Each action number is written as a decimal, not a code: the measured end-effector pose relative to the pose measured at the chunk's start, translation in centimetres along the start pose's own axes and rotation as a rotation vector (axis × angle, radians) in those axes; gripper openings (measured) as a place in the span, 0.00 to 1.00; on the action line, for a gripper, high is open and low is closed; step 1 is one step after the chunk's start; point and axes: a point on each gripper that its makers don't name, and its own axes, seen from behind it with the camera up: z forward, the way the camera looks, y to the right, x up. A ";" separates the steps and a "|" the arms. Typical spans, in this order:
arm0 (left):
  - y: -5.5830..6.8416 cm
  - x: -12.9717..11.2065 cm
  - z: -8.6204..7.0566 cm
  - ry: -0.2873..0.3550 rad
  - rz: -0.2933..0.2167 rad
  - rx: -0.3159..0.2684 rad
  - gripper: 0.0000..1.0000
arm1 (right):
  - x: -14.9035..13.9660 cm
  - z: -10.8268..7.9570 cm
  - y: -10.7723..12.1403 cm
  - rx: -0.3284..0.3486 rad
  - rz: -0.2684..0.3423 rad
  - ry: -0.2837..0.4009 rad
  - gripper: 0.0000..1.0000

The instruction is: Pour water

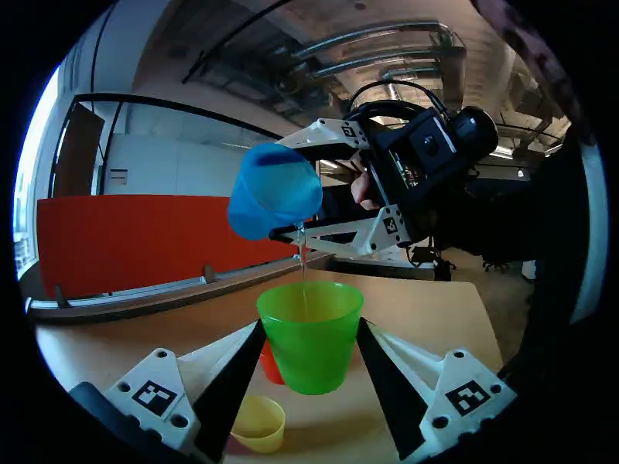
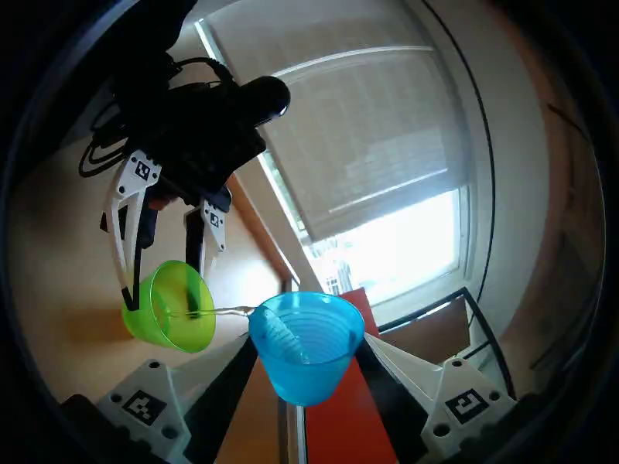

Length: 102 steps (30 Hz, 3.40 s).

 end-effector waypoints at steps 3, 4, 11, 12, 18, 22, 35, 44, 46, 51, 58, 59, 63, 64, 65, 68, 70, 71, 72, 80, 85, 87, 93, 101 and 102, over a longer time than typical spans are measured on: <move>0.0 0.0 0.0 0.001 -0.001 0.000 0.84 | 0.1 -0.1 0.0 -0.001 -0.002 0.001 0.89; 0.0 0.0 0.0 0.001 -0.002 0.000 0.84 | 0.1 -0.1 0.0 -0.002 -0.002 0.001 0.89; 0.0 -0.1 0.0 0.001 -0.001 0.001 0.84 | 0.3 0.0 0.0 -0.003 -0.009 0.003 0.89; 0.0 -0.1 0.0 0.001 -0.001 0.001 0.84 | 0.4 0.0 0.0 -0.002 -0.010 0.004 0.89; 0.1 0.2 0.0 0.004 0.000 0.001 0.84 | 0.6 0.0 0.1 -0.002 -0.023 0.005 0.89; 0.0 0.2 0.0 0.005 -0.001 0.003 0.84 | 0.6 0.0 0.1 -0.004 -0.030 0.004 0.89; 0.0 0.2 -0.1 0.004 0.000 0.002 0.84 | 0.8 -0.1 0.1 -0.006 -0.047 0.005 0.89; 0.1 0.1 0.1 0.002 0.000 0.000 0.84 | 0.8 -0.2 0.1 -0.003 -0.058 0.007 0.89; 0.1 0.1 0.1 0.001 0.001 0.001 0.84 | 0.8 -0.2 0.1 -0.004 -0.060 0.007 0.89; 0.1 0.0 0.1 0.001 -0.001 0.001 0.84 | 0.7 -0.2 0.0 -0.003 -0.067 0.005 0.89; 0.1 0.1 0.0 0.002 0.000 0.002 0.84 | 0.9 -0.2 0.1 -0.006 -0.075 0.009 0.89; 0.1 0.0 0.0 0.002 0.000 0.002 0.84 | 0.9 -0.3 0.1 -0.007 -0.077 0.009 0.89; 0.1 0.0 0.0 0.003 -0.001 0.001 0.84 | 1.1 -0.3 0.2 -0.008 -0.082 0.011 0.89; 0.1 0.0 0.0 0.002 -0.001 0.002 0.84 | 1.1 -0.2 0.2 -0.009 -0.083 0.011 0.89; 0.1 -0.1 0.0 0.002 -0.001 0.002 0.84 | 1.2 -0.2 0.2 -0.010 -0.084 0.011 0.89; 0.1 -0.1 0.0 0.002 -0.001 0.002 0.84 | 1.2 -0.2 0.2 -0.010 -0.088 0.011 0.89; 0.0 0.0 0.0 0.002 -0.001 0.002 0.84 | 1.3 -0.2 0.2 -0.011 -0.090 0.011 0.89; 0.0 0.0 0.0 0.002 -0.001 0.003 0.84 | 1.3 -0.2 0.2 -0.011 -0.091 0.011 0.89; 0.0 0.0 0.0 0.002 -0.001 0.003 0.84 | 1.3 -0.2 0.2 -0.012 -0.092 0.011 0.89; 0.1 0.0 0.0 0.003 -0.002 0.002 0.84 | 1.4 -0.3 0.2 -0.011 -0.097 0.012 0.89; 0.1 0.1 0.0 0.003 0.000 0.002 0.84 | 1.5 -0.3 0.4 -0.014 -0.104 0.012 0.89; 0.1 0.1 0.0 0.004 0.000 0.002 0.84 | 1.6 -0.3 0.5 -0.015 -0.108 0.012 0.89; 0.0 0.2 0.0 0.006 -0.001 0.004 0.84 | 2.0 -0.3 0.6 -0.016 -0.114 0.016 0.89; 0.0 0.2 -0.1 0.009 -0.002 0.005 0.84 | 2.3 -0.3 0.7 -0.015 -0.125 0.016 0.89; 0.0 0.2 -0.1 0.009 -0.002 0.004 0.84 | 2.3 -0.2 0.7 -0.015 -0.127 0.017 0.89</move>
